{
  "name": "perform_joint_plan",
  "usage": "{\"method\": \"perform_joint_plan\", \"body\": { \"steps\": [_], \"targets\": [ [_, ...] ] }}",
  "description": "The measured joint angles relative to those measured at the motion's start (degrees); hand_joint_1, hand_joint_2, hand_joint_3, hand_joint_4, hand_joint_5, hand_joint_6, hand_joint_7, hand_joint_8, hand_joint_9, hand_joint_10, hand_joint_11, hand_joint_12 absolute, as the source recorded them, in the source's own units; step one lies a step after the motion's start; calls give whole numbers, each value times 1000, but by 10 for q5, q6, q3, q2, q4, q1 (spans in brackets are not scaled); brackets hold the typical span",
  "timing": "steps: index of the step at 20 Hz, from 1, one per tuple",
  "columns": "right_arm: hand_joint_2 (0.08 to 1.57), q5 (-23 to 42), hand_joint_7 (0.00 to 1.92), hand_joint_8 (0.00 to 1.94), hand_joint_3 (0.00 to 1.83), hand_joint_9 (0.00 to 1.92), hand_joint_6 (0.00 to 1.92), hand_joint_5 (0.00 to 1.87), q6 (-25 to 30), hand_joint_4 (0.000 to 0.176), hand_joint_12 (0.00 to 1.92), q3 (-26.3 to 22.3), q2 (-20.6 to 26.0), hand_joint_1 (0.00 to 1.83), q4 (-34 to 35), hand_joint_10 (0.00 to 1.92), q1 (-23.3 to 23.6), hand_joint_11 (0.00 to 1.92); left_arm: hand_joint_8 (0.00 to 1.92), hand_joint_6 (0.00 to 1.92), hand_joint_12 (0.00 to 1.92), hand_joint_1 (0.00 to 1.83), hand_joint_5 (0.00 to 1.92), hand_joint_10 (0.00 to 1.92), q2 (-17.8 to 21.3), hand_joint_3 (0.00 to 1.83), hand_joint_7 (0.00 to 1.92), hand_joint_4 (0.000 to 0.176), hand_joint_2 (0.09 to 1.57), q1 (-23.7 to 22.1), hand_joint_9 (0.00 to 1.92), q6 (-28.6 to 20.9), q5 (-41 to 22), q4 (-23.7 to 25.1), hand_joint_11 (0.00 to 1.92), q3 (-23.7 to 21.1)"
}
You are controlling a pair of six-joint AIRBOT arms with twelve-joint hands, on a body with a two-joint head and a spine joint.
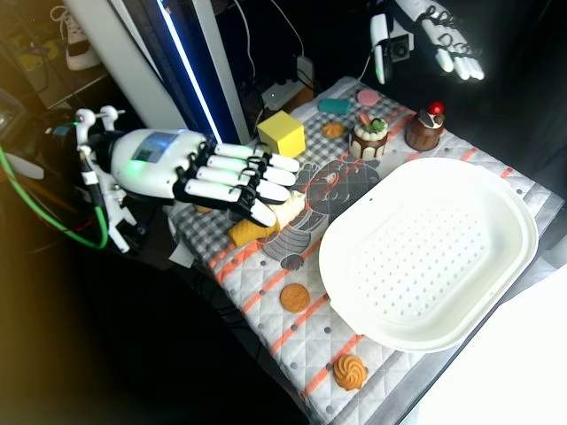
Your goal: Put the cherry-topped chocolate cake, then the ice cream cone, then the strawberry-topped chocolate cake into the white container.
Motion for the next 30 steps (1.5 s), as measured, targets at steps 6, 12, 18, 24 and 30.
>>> {"method": "perform_joint_plan", "body": {
  "steps": [6, 12, 18, 24, 30],
  "targets": [
    [1218, 3, 3, 0, 3, 31, 0, 0, 0, 0, 1087, 0, -3, 706, 9, 32, 0, 0, 0, 0, 723, 737, 0, 1, -27, 0, 0, 22, 1121, 0, 24, 1, 30, -52, 0, 33],
    [1231, 3, 0, 0, 1, 12, 0, 0, 0, 0, 1039, 0, -5, 679, 11, 41, -1, 0, 0, 1, 741, 843, 16, 0, -68, 1, 0, 69, 1098, -15, 0, 2, 90, -84, 0, 74],
    [1250, 3, 2, 0, 0, 55, 0, 0, 0, 0, 1307, 0, -6, 677, 11, 123, -8, 0, 976, 966, 1748, 1219, 664, 787, -97, 0, 860, 0, 1183, -24, 789, 2, 136, -112, 490, 111],
    [1287, 3, 0, 0, 3, 3, 0, 0, 1, 0, 1184, 0, -7, 642, 15, 170, -8, 0, 1330, 1113, 1853, 1314, 777, 1565, -101, 0, 785, 0, 1205, -38, 772, 2, 151, -109, 608, 118],
    [1279, 7, 0, 0, 0, 1, 0, 0, 2, 0, 1255, 0, -8, 690, 16, 268, -12, 0, 1316, 1161, 1728, 1333, 770, 1526, -75, 1, 787, 0, 1208, -67, 741, 2, 81, -63, 488, 87]
  ]
}}
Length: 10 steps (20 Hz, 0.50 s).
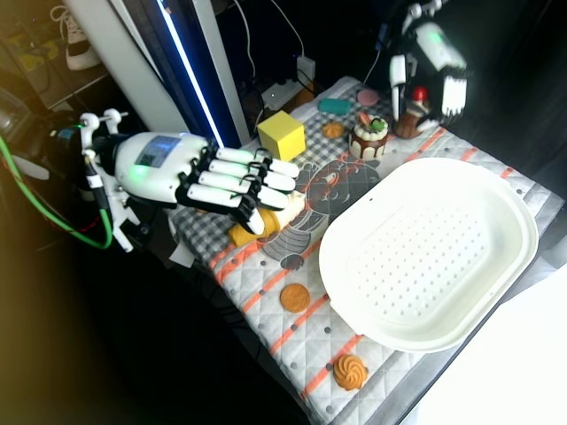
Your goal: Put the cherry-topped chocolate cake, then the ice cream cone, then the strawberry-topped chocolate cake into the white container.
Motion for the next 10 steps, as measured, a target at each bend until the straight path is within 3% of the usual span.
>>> {"method": "perform_joint_plan", "body": {
  "steps": [4, 6, 7, 8, 9, 10],
  "targets": [
    [1298, 0, 0, 0, 3, 0, 0, 0, 2, 0, 1203, 0, -2, 596, 1, 190, 0, 0, 1247, 1273, 1626, 1347, 801, 1442, -7, 0, 788, 0, 1199, -62, 725, 0, 0, 24, 461, 16],
    [1270, 3, 13, 4, 0, 0, 0, 0, 2, 0, 1534, 0, -2, 624, 1, 338, -3, 0, 1266, 1249, 1533, 1344, 820, 1442, -29, 0, 769, 0, 1202, -102, 709, 1, 20, 21, 472, 43],
    [1264, 0, 27, 7, 0, 0, 0, 0, 2, 0, 1579, 0, -4, 656, 2, 448, -3, 0, 1304, 1180, 1569, 1344, 840, 1477, -50, 0, 762, 0, 1203, -138, 690, 0, 54, 22, 475, 70],
    [1264, 1, 27, 7, 0, 0, 0, 0, 2, 0, 1579, 0, -5, 656, 2, 448, -3, 0, 1304, 1180, 1569, 1344, 840, 1477, -54, 0, 762, 0, 1203, -145, 690, 0, 63, 23, 475, 75],
    [1268, 1, 23, 5, 0, 0, 0, 0, 2, 0, 1571, 0, -6, 654, 2, 432, -3, 0, 1388, 1169, 1664, 1218, 886, 1263, -75, 1, 688, 0, 1213, -173, 535, 0, 99, 24, 381, 100],
    [1273, 1, 4, 0, 0, 0, 0, 0, 2, 0, 1507, 0, -7, 650, 2, 329, -3, 0, 1400, 1183, 1750, 1198, 900, 1172, -90, 1, 657, 0, 1217, -197, 454, 1, 132, 26, 306, 121]
  ]
}}
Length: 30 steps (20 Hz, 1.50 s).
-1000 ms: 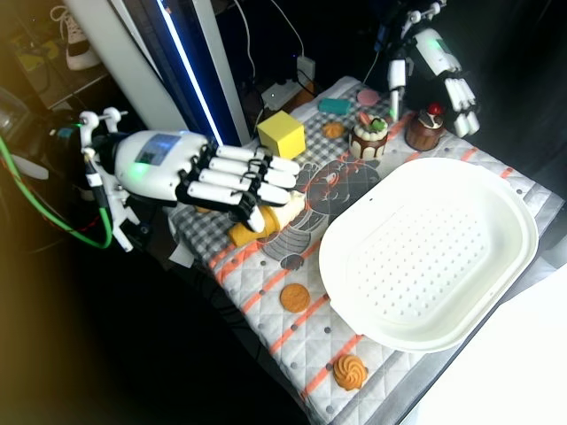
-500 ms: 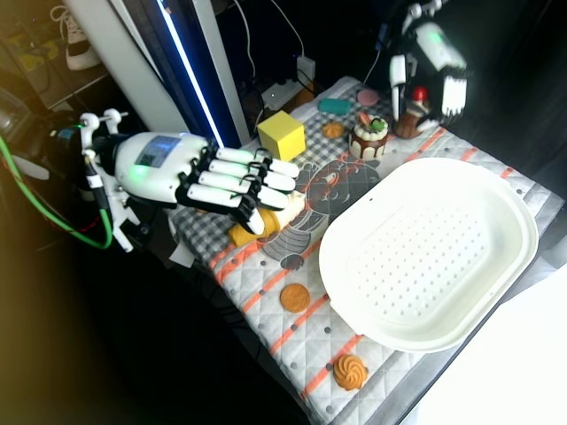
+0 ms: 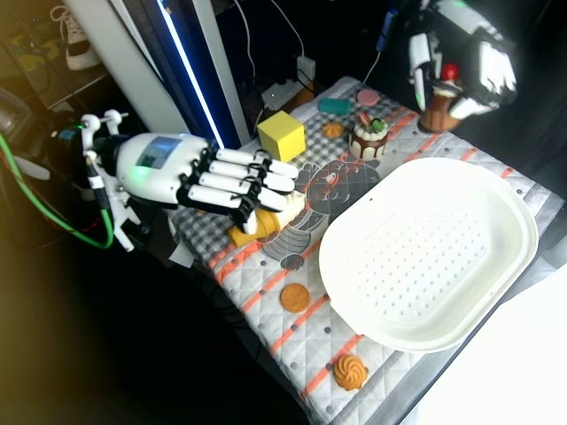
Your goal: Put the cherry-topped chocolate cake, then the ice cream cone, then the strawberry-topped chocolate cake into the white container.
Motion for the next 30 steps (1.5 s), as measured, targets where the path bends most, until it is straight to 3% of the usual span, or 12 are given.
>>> {"method": "perform_joint_plan", "body": {
  "steps": [6, 7, 10, 12, 13, 15, 18, 20, 21, 22, 26, 30],
  "targets": [
    [1268, 0, 0, 0, 0, 0, 0, 0, 4, 0, 1167, 5, -6, 670, 2, 4, -10, 0, 719, 1038, 1920, 1152, 943, 1186, -77, 0, 592, 0, 1134, -65, 237, 90, 105, -69, 14, 89],
    [1268, -1, 0, 0, 1, 0, 0, 0, 4, 0, 1132, 6, -5, 663, 1, 0, -10, 0, 1294, 1100, 1921, 1175, 908, 1429, -94, 8, 685, 0, 1190, -70, 439, 114, 123, -89, 334, 108],
    [1275, 0, 0, 0, 0, 0, 0, 0, 5, 0, 723, 7, -5, 651, 0, 0, -10, 0, 1528, 1373, 1921, 1128, 719, 1426, -122, 2, 639, 0, 1277, -74, 305, 158, 153, -132, 73, 135],
    [1291, 0, 0, 0, 5, 0, 0, 0, 5, 0, 698, 7, -5, 560, 3, 0, -11, 0, 954, 819, 1897, 1004, 359, 1239, -138, 0, 444, 0, 1181, -73, 292, 174, 173, -160, 69, 158],
    [1287, 0, 0, 0, 0, 27, 0, 0, 5, 0, 938, 8, -5, 587, 1, 11, -11, 0, 466, 440, 1733, 892, 288, 973, -145, 0, 350, 0, 1165, -71, 174, 174, 175, -171, 7, 169],
    [1287, 0, 0, 0, 0, 1, 0, 0, 5, 0, 711, 8, -6, 570, 0, 0, -11, 0, 134, 361, 1562, 819, 193, 739, -151, 0, 290, 37, 1132, -63, 52, 175, 177, -190, 0, 180],
    [1295, 0, 0, 0, 3, 0, 0, 0, 6, 0, 663, 8, -6, 561, 2, 0, -11, 0, 1, 84, 931, 533, 6, 36, -151, 0, 8, 147, 1106, -57, 0, 175, 185, -195, 0, 181],
    [1284, 0, 0, 0, 0, 0, 0, 0, 11, 0, 795, 8, -6, 621, -1, 0, -11, 0, 0, 2, 510, 399, 0, 0, -149, 0, 0, 174, 1018, -55, 0, 175, 174, -191, 0, 173],
    [1284, 1, 0, 0, 0, 0, 0, 0, 14, 0, 795, 8, -6, 621, -1, 0, -13, 0, 0, 2, 510, 399, 0, 0, -145, 0, 0, 174, 1018, -55, 0, 175, 172, -189, 0, 165],
    [1251, -1, 0, 0, 0, 0, 0, 0, 23, 0, 859, 8, -6, 654, 0, 0, -13, 0, 0, 0, 42, 361, 0, 0, -133, 5, 0, 149, 1040, -52, 0, 171, 162, -170, 0, 143],
    [1203, 4, 12, 4, 0, 116, 0, 0, 71, 0, 1350, 21, -7, 617, -12, 76, -32, 0, 0, 0, 0, 414, 0, 0, -80, 29, 0, 162, 1106, -37, 0, 69, 132, -83, 0, 92],
    [1200, -15, 6, 0, 1, 6, 0, 0, 116, 0, 1389, 43, -19, 650, -18, 414, -35, 0, 0, 0, 0, 469, 0, 0, -19, 25, 0, 176, 1270, 2, 0, -51, 50, -19, 0, 38]
  ]
}}
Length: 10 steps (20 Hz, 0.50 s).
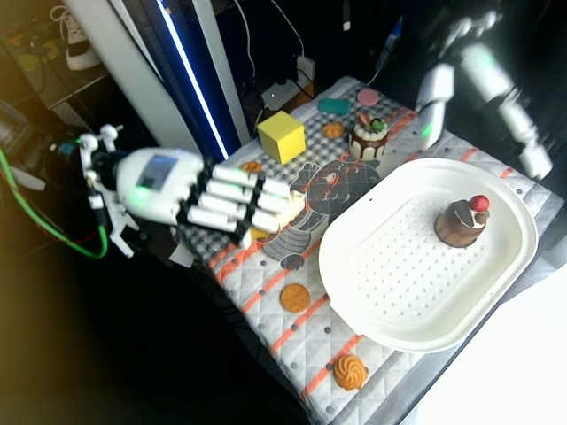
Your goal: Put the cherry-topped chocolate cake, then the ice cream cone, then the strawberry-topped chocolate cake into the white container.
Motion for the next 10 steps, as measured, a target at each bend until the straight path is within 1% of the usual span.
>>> {"method": "perform_joint_plan", "body": {
  "steps": [1, 2, 3, 4, 5, 6, 7, 8, 9, 10],
  "targets": [
    [1200, -7, 6, 0, 1, 6, 0, 0, 2, 0, 1389, 1, -4, 650, 0, 414, 1, 0, 0, 0, 0, 469, 0, 0, 10, 25, 0, 176, 1270, 14, 0, -30, -16, 18, 0, -13],
    [1210, -20, 0, 0, 3, 0, 0, 0, 2, 1, 1392, 4, -12, 639, -7, 390, 2, 0, 0, 0, 0, 429, 0, 0, 20, 2, 0, 176, 1229, 29, 0, -57, -32, 32, 0, -23],
    [1212, -32, 14, 1, 1, 0, 0, 0, 5, 0, 1444, 7, -23, 626, -10, 462, 6, 0, 0, 0, 0, 403, 0, 0, 32, 9, 0, 176, 1247, 44, 0, -78, -54, 40, 0, -38],
    [1212, -38, 14, 1, 1, 0, 0, 0, 7, 0, 1444, 12, -29, 626, -11, 462, 9, 0, 0, 0, 0, 403, 0, 0, 37, 9, 0, 176, 1247, 53, 0, -82, -70, 45, 0, -46],
    [1201, -53, 54, 11, 0, 0, 0, 0, 10, 41, 1581, 22, -43, 657, -16, 578, 16, 0, 0, 0, 2, 340, 0, 0, 48, 9, 0, 176, 1255, 70, 0, -86, -105, 52, 3, -67],
    [1201, -59, 54, 11, 0, 0, 0, 0, 15, 41, 1581, 29, -53, 657, -17, 578, 23, 0, 0, 0, 2, 340, 0, 0, 55, 9, 0, 176, 1255, 82, 0, -87, -129, 58, 3, -80],
    [1193, -73, 66, 8, 0, 0, 0, 0, 17, 14, 1661, 37, -65, 709, -18, 575, 33, 0, 0, 0, 0, 346, 0, 0, 64, 7, 0, 176, 1255, 97, 0, -88, -153, 65, 0, -96],
    [1216, -84, 35, 7, 5, 0, 0, 0, 18, 0, 1703, 44, -74, 800, -21, 424, 40, 0, 0, 0, 0, 332, 0, 0, 70, 10, 0, 176, 1265, 106, 0, -88, -170, 66, 0, -104],
    [1207, -92, 286, 126, 1, 116, 24, 82, 18, 0, 1631, 49, -82, 918, -21, 719, 44, 0, 0, 2, 0, 354, 6, 0, 75, 9, 0, 176, 1268, 112, 0, -88, -182, 70, 0, -110],
    [1205, -101, 429, 243, 0, 188, 89, 221, 19, 0, 1729, 53, -90, 981, -21, 1001, 44, 2, 0, 3, 0, 349, 8, 0, 79, 7, 0, 176, 1268, 115, 0, -88, -194, 71, 0, -115]
  ]
}}
